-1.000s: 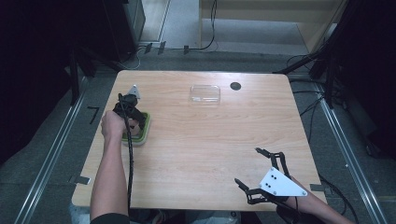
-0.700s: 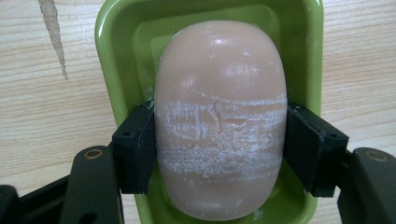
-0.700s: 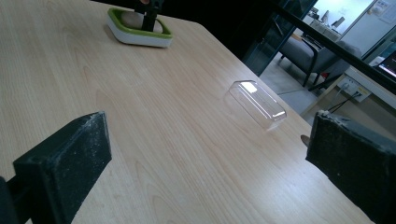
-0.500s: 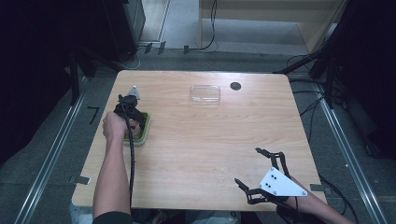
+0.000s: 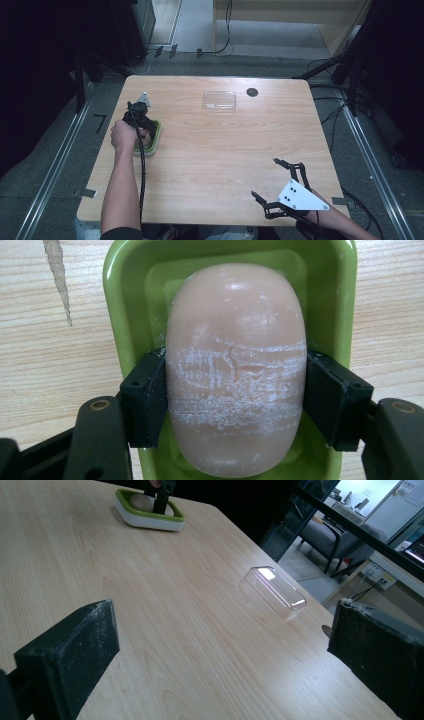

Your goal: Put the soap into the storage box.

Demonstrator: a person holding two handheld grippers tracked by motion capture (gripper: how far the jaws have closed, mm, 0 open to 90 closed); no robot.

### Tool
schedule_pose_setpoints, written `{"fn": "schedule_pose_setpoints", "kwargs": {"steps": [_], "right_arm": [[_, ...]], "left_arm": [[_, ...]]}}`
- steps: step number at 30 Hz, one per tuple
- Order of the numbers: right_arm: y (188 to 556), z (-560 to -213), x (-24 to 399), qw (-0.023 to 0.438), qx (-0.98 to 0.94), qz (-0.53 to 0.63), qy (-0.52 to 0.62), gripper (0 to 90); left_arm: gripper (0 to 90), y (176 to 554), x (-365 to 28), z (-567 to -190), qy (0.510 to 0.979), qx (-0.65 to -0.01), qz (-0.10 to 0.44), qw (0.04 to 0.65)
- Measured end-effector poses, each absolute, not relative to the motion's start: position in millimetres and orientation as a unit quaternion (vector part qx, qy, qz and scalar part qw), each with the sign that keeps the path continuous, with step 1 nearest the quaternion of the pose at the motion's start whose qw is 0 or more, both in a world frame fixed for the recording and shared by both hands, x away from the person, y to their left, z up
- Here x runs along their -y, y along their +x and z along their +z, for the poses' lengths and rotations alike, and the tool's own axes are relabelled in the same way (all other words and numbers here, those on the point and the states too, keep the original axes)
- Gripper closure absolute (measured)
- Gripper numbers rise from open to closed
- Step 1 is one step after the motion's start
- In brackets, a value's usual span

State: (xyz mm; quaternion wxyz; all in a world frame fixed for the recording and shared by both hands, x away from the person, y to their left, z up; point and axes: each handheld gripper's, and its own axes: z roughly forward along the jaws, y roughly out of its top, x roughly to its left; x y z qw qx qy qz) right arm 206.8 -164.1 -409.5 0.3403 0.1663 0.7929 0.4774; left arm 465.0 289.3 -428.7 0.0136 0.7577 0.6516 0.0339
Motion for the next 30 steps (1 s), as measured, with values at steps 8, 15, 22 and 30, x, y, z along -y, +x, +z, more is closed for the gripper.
{"fn": "schedule_pose_setpoints", "kwargs": {"steps": [8,15,22,30], "right_arm": [[207,-409,164,0.341,-0.793,0.478,0.166,0.0],[207,-410,164,0.341,-0.791,0.479,0.167,0.0],[206,-409,163,0.342,-0.792,0.478,0.167,0.0],[206,-409,164,0.343,-0.791,0.479,0.167,0.0]], "left_arm": [[32.6,465,-288,-428,0.756,-0.654,0.031,0.011],[29.4,463,-290,-425,0.75,-0.66,0.027,0.021],[15.2,459,-288,-416,0.754,-0.656,0.028,0.011],[13.4,452,-290,-404,0.756,-0.654,0.029,0.011]]}}
